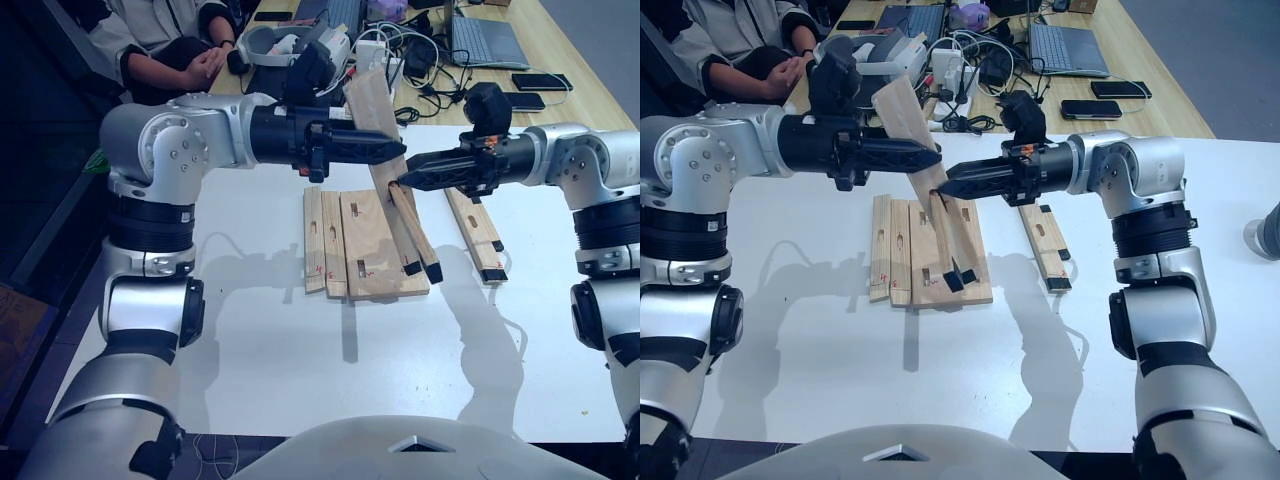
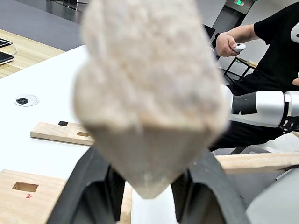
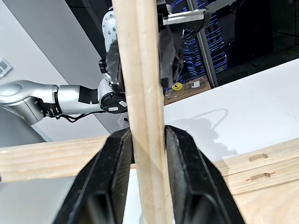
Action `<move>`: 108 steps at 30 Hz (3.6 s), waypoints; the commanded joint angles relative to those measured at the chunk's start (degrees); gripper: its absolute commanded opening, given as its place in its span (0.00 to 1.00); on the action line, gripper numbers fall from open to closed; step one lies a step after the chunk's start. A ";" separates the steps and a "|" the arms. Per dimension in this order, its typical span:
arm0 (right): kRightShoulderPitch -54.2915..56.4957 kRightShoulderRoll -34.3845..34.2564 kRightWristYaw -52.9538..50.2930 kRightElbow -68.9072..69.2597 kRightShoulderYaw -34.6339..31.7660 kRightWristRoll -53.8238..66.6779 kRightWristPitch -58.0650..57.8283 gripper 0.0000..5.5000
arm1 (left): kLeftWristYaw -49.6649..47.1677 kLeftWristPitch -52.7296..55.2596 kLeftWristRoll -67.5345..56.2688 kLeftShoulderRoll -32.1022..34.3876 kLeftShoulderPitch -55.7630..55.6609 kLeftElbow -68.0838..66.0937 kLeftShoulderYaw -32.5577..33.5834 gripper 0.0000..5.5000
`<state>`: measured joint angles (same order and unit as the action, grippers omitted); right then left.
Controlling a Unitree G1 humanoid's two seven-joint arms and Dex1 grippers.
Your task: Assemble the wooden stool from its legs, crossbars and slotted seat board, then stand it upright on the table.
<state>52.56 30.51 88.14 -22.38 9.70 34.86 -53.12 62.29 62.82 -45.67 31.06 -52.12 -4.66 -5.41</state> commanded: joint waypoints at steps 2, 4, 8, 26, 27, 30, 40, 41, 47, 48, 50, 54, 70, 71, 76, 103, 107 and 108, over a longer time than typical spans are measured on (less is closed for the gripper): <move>0.28 2.98 0.49 0.84 -2.45 -0.45 2.20 0.18 | 1.87 1.34 -0.54 0.97 2.45 1.90 -0.77 0.19; -0.78 2.36 -1.36 1.81 -3.56 -0.37 2.77 0.18 | 0.95 1.68 -0.79 0.73 3.01 2.32 -0.13 0.19; -1.24 0.44 -5.44 1.64 -5.29 -0.03 2.11 0.23 | -0.62 2.01 -0.82 0.02 3.37 2.35 1.01 0.19; -18.22 -9.77 -57.12 11.47 -26.11 -2.54 6.73 0.45 | -49.68 7.18 12.15 -13.18 11.97 3.33 19.43 0.19; -21.38 -10.23 -57.98 16.17 -24.76 -2.18 5.22 0.45 | -52.72 9.70 12.54 -14.51 12.39 4.81 20.81 0.19; -28.16 -11.89 -60.21 26.44 -21.75 -0.60 0.92 0.45 | -58.14 15.92 13.05 -16.84 11.01 7.97 24.49 0.19; -32.88 -11.84 -64.38 35.32 -9.30 -6.52 -0.99 0.45 | -60.52 25.86 14.99 -15.91 4.18 8.50 28.02 0.19; -32.51 -12.32 -65.07 35.27 -8.94 -6.86 -1.48 0.45 | -60.42 26.89 15.00 -16.41 4.23 8.91 28.12 0.19; -32.52 -9.81 -65.99 38.06 -1.14 -10.70 -6.08 0.45 | -60.91 29.66 14.60 -19.20 4.75 9.97 28.95 0.19; -32.52 -9.24 -65.88 38.52 -0.09 -10.94 -7.74 0.45 | -61.22 29.65 14.75 -19.66 4.63 9.79 29.18 0.19; -32.26 -8.27 -65.16 38.98 1.40 -11.16 -9.87 0.45 | -62.49 29.63 15.64 -20.81 5.00 8.77 30.17 0.19; -31.85 -6.32 -63.39 40.01 4.10 -12.27 -9.70 0.45 | -65.39 29.66 16.66 -22.89 5.64 7.35 32.82 0.19; -27.78 -5.71 -59.13 34.46 18.18 -21.16 -5.68 0.45 | -71.22 29.67 10.22 -25.68 1.13 2.20 40.18 0.19; -27.62 -5.83 -58.97 33.88 18.45 -21.54 -5.42 0.45 | -71.52 29.67 9.82 -25.84 0.61 2.04 40.61 0.19; -27.43 -6.61 -58.30 32.14 18.72 -22.73 -4.54 0.45 | -72.63 29.67 7.66 -27.69 -0.84 2.17 42.87 0.19; -27.16 -6.71 -55.19 31.91 19.53 -27.21 -2.79 0.45 | -64.61 21.17 15.21 -26.01 0.95 -1.79 31.43 0.19; -27.57 -6.29 -54.93 32.01 19.25 -27.50 -2.65 0.45 | -63.36 21.55 15.90 -25.21 2.10 -1.17 30.06 0.19; -27.69 -6.22 -54.87 32.10 19.19 -27.54 -2.68 0.45 | -63.13 21.62 16.08 -24.97 2.32 -1.02 29.87 0.19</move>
<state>25.02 23.44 33.13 9.31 29.04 8.06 -55.51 -0.84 83.92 -30.79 4.78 -50.90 -5.73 25.53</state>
